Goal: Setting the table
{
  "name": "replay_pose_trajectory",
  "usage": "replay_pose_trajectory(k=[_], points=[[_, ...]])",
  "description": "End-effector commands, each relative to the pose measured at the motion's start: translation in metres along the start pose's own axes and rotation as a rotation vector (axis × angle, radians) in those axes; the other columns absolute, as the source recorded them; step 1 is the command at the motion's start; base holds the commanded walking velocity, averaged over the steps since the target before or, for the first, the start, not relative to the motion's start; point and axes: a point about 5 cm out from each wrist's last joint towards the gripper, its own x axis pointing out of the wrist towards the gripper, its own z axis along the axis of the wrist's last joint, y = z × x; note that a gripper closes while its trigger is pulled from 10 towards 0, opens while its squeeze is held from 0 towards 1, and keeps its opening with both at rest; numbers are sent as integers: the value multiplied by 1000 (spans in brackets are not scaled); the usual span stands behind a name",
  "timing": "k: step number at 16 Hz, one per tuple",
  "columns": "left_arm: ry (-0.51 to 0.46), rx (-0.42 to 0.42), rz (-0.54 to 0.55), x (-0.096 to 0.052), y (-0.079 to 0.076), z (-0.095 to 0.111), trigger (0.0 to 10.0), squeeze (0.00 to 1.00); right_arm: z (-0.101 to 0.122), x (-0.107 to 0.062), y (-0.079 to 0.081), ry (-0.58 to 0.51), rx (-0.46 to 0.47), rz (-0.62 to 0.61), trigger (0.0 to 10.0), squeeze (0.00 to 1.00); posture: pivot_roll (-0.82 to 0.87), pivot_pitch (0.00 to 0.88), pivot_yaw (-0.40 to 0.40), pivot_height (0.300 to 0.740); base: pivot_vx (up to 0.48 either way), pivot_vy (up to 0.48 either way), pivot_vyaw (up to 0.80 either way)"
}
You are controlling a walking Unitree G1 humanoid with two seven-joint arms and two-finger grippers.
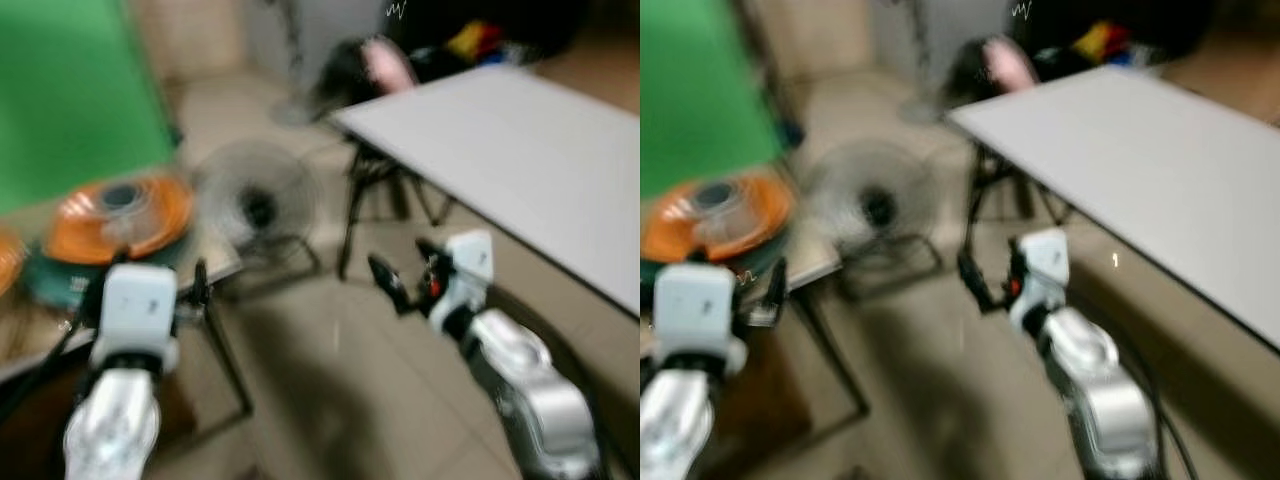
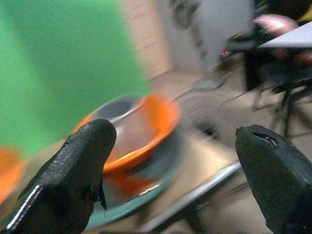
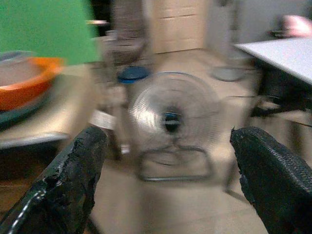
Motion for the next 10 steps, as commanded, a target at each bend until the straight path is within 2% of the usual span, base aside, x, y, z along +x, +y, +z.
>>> replay_pose_trajectory(k=[1,3,4,5,6,7,9,10], points=[[-14,-10,2,1,0,4,10000,0,8,0,-6,-43,-20,-35,10000,1000,26,0,29,740,0,341,800],[-36,-19,14,3,1,7,10000,0,15,1,-9,-96,-28,-60,10000,1000,27,0,34,740,0,337,800],[-47,-23,29,3,3,9,10000,0,20,2,-4,-128,-64,-25,10000,1000,26,0,37,740,0,334,0],[-66,-17,57,5,6,13,10000,0,24,4,-1,-141,-63,-11,10000,780,26,0,39,740,0,0,0],[-66,-8,67,6,7,14,10000,0,26,7,-1,-135,-44,-15,10000,0,30,0,41,740,0,0,0],[-71,0,64,8,8,16,10000,0,28,9,-1,-132,14,-21,10000,0,35,0,43,740,0,0,0],[-101,5,31,9,7,21,10000,0,33,13,-7,-160,-20,-116,10000,0,37,0,45,740,0,0,0],[-112,4,20,9,6,24,10000,0,35,14,-8,-175,1,-110,10000,0,39,0,45,740,0,0,0]])
